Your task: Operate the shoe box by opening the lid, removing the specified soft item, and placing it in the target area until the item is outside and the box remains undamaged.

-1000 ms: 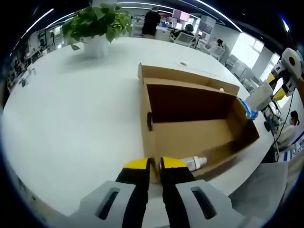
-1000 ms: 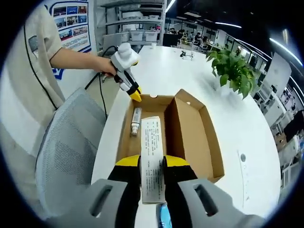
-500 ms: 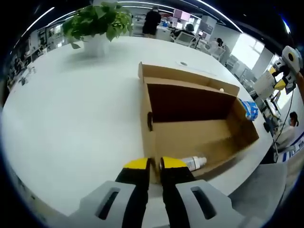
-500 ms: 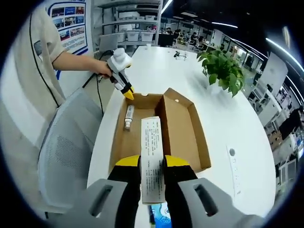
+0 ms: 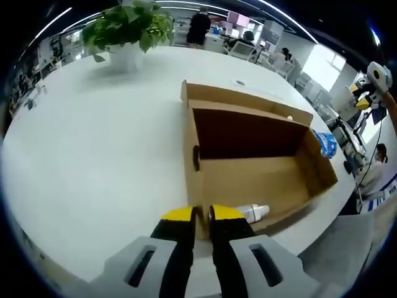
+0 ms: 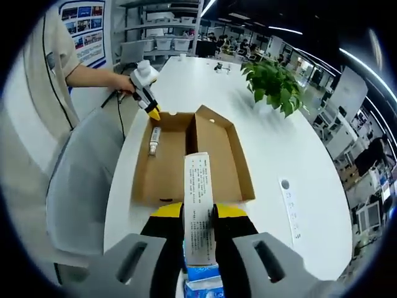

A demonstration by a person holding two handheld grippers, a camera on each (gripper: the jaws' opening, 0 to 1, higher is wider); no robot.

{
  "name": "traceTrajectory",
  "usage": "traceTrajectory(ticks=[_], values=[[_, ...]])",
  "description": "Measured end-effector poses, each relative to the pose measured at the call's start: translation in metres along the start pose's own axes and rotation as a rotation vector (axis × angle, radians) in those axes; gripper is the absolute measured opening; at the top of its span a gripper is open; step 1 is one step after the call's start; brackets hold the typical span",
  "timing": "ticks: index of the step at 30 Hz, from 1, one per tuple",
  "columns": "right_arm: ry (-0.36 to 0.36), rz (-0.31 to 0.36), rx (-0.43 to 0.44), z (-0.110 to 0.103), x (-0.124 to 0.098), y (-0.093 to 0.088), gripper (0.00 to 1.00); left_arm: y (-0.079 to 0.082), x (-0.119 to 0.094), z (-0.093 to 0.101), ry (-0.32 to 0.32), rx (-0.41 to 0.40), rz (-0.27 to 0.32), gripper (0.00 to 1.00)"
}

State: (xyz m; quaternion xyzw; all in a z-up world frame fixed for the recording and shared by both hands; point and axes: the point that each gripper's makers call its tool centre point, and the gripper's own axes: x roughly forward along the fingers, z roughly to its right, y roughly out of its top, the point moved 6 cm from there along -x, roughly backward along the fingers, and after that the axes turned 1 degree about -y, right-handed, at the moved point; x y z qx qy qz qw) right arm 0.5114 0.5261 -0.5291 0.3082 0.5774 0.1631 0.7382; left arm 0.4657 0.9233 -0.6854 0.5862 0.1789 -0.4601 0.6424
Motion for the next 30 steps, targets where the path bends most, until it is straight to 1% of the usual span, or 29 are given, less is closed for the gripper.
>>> traceTrajectory(ticks=[6, 12, 22, 27, 30], values=[[-0.024, -0.036, 0.008, 0.013, -0.009, -0.021, 0.15, 0.0, 0.0, 0.0, -0.001, -0.006, -0.003, 0.06], [-0.044, -0.071, 0.02, 0.026, -0.014, -0.041, 0.15, 0.0, 0.001, 0.0, -0.004, -0.008, -0.002, 0.07], [-0.072, -0.133, 0.039, 0.044, -0.015, -0.074, 0.15, 0.0, 0.001, -0.001, -0.01, -0.014, -0.005, 0.07], [-0.069, -0.165, 0.046, 0.048, -0.013, -0.09, 0.16, 0.0, 0.002, -0.001, -0.014, -0.015, -0.008, 0.07], [-0.067, -0.192, 0.053, 0.052, -0.01, -0.103, 0.16, 0.0, 0.002, -0.001, -0.015, -0.016, -0.012, 0.07]])
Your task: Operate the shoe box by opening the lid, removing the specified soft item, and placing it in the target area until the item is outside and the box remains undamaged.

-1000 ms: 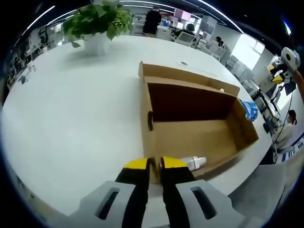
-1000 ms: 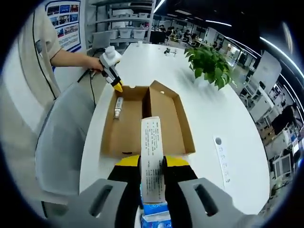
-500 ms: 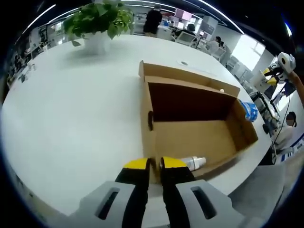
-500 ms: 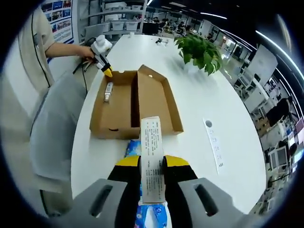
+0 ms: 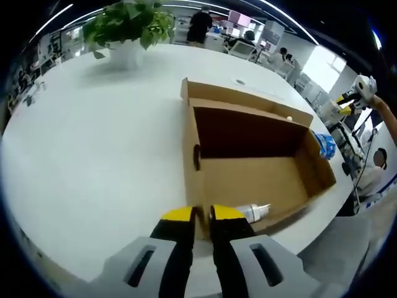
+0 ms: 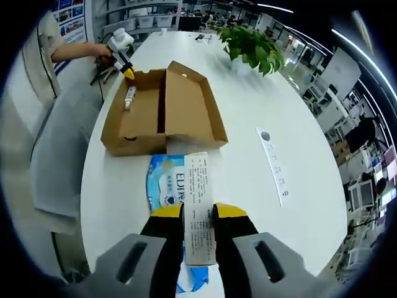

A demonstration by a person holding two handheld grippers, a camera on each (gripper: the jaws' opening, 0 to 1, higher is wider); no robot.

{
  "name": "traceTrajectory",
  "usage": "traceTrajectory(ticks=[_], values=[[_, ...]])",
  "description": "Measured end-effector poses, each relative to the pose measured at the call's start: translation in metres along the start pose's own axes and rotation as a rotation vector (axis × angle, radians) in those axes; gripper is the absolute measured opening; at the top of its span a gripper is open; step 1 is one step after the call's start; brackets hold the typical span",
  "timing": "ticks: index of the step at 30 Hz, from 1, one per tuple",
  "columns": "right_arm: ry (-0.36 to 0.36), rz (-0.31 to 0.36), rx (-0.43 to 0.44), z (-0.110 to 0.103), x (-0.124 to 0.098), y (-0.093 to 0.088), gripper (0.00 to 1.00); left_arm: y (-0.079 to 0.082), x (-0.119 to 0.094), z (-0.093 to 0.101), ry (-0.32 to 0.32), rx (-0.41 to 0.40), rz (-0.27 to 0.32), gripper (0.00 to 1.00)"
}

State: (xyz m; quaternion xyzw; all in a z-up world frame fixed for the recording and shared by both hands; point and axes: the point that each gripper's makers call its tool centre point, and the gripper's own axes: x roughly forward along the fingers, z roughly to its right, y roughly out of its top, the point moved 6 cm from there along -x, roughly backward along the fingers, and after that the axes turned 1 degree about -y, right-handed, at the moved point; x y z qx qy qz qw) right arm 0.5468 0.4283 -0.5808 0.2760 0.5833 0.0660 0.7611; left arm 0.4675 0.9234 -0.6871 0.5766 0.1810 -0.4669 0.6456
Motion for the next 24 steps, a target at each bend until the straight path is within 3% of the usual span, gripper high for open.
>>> traceTrajectory(ticks=[24], values=[[0.002, -0.177, 0.037, 0.028, 0.04, -0.083, 0.16, 0.0, 0.002, -0.001, -0.002, -0.005, -0.023, 0.07]])
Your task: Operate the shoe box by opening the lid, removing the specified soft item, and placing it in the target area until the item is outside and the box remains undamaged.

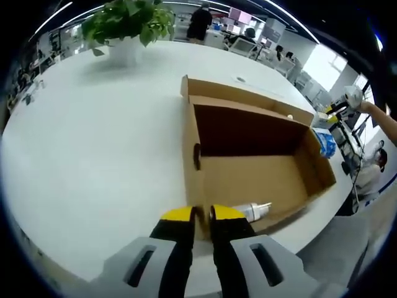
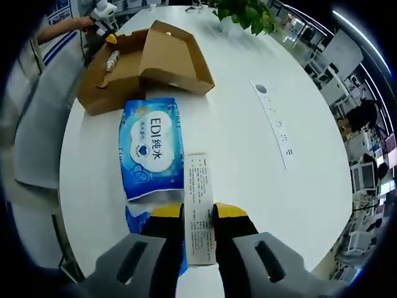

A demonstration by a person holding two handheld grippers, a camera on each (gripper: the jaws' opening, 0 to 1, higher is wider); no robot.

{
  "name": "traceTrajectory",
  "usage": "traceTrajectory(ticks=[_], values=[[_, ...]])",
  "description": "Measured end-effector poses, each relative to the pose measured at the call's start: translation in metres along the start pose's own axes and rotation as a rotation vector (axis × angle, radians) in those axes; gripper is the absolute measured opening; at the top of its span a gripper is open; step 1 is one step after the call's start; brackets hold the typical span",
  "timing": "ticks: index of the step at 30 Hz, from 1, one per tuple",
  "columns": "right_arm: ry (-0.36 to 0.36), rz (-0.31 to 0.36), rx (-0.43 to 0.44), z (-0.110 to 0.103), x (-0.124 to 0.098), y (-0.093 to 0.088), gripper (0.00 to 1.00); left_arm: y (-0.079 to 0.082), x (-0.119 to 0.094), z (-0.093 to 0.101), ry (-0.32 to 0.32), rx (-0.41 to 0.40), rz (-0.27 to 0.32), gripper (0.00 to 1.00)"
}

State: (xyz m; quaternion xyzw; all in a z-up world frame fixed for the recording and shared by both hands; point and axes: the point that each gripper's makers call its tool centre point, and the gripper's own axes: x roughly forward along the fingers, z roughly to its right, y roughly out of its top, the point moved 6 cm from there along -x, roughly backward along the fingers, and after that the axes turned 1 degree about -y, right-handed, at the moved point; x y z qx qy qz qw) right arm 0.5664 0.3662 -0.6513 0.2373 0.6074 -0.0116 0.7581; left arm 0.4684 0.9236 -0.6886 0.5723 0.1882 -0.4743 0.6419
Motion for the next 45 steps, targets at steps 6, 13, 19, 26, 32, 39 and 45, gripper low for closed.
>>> traceTrajectory(ticks=[6, 13, 19, 26, 32, 39, 45], values=[[0.004, -0.027, 0.013, 0.004, 0.008, -0.013, 0.16, 0.0, 0.0, 0.0, -0.001, -0.004, -0.001, 0.07], [0.019, -0.075, -0.007, 0.005, 0.018, -0.028, 0.16, 0.0, 0.0, 0.0, 0.0, -0.005, -0.002, 0.07], [0.015, -0.106, -0.027, 0.008, 0.02, -0.037, 0.16, 0.001, 0.0, 0.0, 0.0, -0.007, -0.001, 0.08], [0.015, -0.138, -0.063, 0.009, 0.025, -0.046, 0.16, 0.001, 0.001, 0.0, 0.002, 0.001, -0.003, 0.08], [0.014, -0.146, -0.071, 0.008, 0.027, -0.051, 0.16, 0.001, 0.001, 0.0, 0.003, 0.009, -0.003, 0.08], [0.018, -0.132, -0.083, 0.006, 0.027, -0.052, 0.16, 0.001, 0.001, 0.0, 0.002, 0.013, -0.005, 0.08], [0.033, -0.137, -0.12, 0.005, 0.028, -0.051, 0.16, 0.001, 0.002, 0.0, 0.0, 0.013, -0.006, 0.08]])
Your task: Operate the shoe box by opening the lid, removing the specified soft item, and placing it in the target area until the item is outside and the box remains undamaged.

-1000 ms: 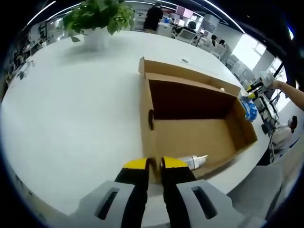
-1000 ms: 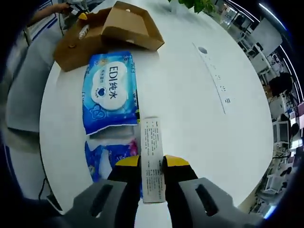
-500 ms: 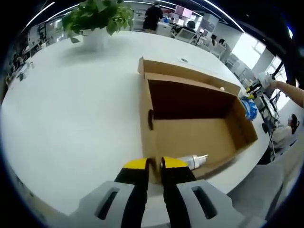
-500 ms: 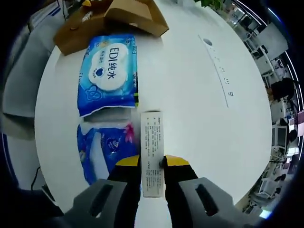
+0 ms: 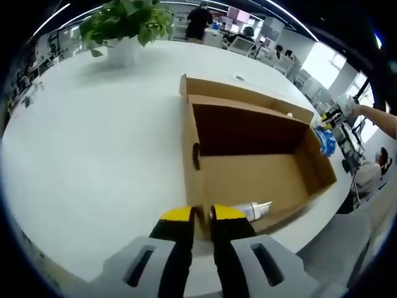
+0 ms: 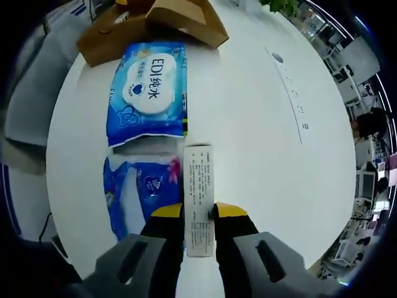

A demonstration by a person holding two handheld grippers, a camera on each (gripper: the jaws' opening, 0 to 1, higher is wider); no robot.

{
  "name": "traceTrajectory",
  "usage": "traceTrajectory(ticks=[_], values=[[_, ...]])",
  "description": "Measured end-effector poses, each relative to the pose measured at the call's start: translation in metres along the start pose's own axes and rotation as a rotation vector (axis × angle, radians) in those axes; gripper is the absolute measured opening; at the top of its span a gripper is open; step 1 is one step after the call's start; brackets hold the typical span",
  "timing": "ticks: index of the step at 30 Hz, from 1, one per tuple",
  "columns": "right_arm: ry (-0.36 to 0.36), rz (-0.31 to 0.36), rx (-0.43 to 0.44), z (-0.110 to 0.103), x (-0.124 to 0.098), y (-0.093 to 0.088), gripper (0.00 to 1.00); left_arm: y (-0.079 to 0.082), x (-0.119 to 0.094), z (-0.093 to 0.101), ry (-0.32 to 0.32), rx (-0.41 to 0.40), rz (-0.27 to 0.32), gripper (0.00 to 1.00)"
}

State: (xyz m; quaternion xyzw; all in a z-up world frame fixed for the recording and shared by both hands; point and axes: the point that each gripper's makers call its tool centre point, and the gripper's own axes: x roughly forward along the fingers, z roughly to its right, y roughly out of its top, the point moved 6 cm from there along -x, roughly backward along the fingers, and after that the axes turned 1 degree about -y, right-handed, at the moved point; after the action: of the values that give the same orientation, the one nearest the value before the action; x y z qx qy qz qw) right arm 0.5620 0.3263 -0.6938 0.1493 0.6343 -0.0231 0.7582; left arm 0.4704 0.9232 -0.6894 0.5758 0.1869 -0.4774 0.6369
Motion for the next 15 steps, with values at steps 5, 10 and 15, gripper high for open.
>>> traceTrajectory(ticks=[5, 10, 15], values=[[0.014, -0.009, -0.035, 0.0001, 0.0004, 0.0006, 0.16, 0.0004, 0.0004, 0.0004, -0.001, 0.007, -0.005, 0.08], [0.016, -0.023, -0.044, 0.0026, 0.001, 0.0013, 0.16, 0.0014, 0.001, 0.001, -0.001, 0.02, -0.014, 0.09], [0.004, -0.038, -0.053, 0.006, 0.0017, 0.0014, 0.16, 0.0021, 0.0011, 0.0013, 0.0, 0.04, -0.015, 0.09]])
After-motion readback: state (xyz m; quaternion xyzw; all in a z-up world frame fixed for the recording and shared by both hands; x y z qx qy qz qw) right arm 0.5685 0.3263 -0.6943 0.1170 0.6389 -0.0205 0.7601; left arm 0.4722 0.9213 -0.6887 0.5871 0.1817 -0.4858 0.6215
